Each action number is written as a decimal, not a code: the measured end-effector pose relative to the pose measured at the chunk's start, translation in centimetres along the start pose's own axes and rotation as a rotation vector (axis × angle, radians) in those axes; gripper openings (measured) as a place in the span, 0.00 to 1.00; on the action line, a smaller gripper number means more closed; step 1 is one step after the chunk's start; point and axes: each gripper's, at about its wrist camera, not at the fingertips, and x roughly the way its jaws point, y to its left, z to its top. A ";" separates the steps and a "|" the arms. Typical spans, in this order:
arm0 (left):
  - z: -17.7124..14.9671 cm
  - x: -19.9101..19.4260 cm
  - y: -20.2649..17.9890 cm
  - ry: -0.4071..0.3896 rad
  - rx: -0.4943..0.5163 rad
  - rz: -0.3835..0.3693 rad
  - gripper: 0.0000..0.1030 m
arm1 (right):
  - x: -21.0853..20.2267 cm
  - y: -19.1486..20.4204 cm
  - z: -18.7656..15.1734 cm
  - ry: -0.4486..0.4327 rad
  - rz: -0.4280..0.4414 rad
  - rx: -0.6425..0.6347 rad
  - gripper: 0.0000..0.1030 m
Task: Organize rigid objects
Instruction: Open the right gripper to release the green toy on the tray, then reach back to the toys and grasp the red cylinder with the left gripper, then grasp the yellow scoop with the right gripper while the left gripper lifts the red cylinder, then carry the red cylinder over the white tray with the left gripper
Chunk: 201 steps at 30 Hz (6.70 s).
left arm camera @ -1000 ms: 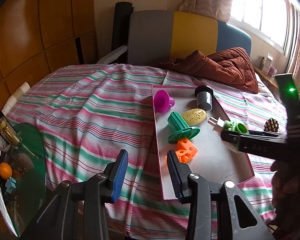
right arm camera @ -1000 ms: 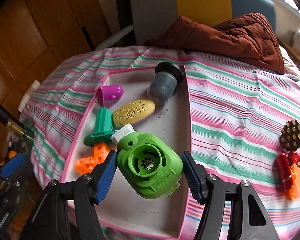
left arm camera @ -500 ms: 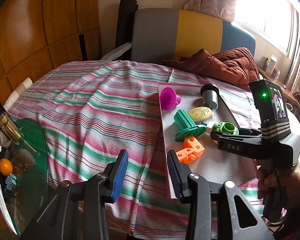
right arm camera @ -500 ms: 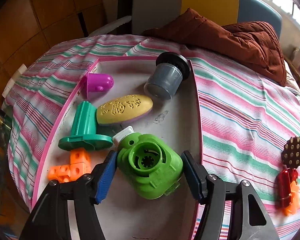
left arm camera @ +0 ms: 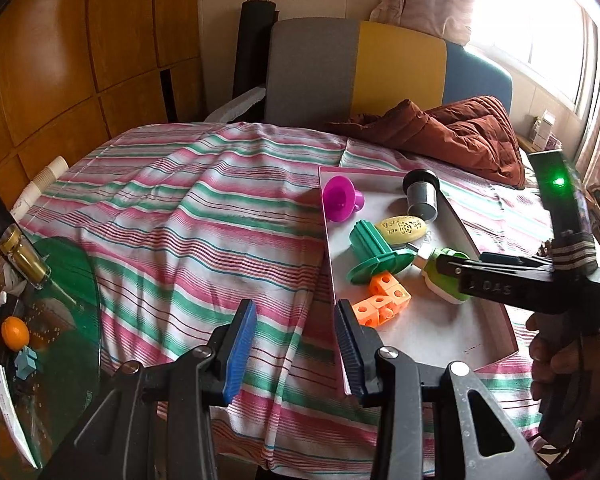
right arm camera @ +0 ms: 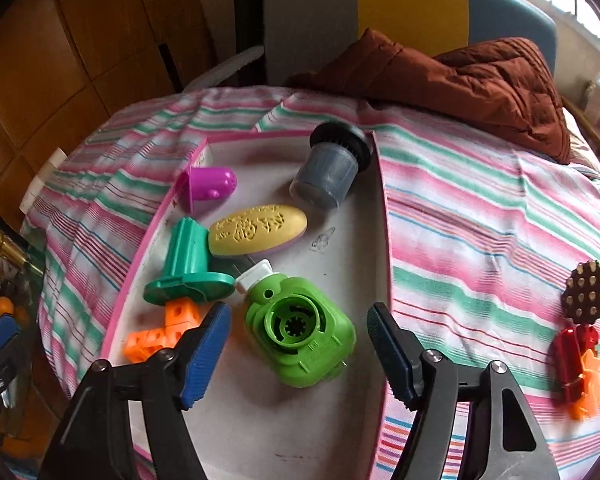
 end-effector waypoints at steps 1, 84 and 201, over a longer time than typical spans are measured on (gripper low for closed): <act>0.0 -0.1 0.0 -0.001 0.001 0.000 0.39 | -0.5 -0.1 -0.1 -0.012 -0.001 -0.001 0.70; 1.6 14.5 -36.1 0.459 0.144 -0.523 0.38 | -13.0 -33.6 -9.0 -0.124 -0.303 0.647 0.72; -1.6 3.0 -6.8 0.181 0.075 -0.299 0.25 | -4.2 -23.0 -9.7 0.000 -0.360 0.015 0.26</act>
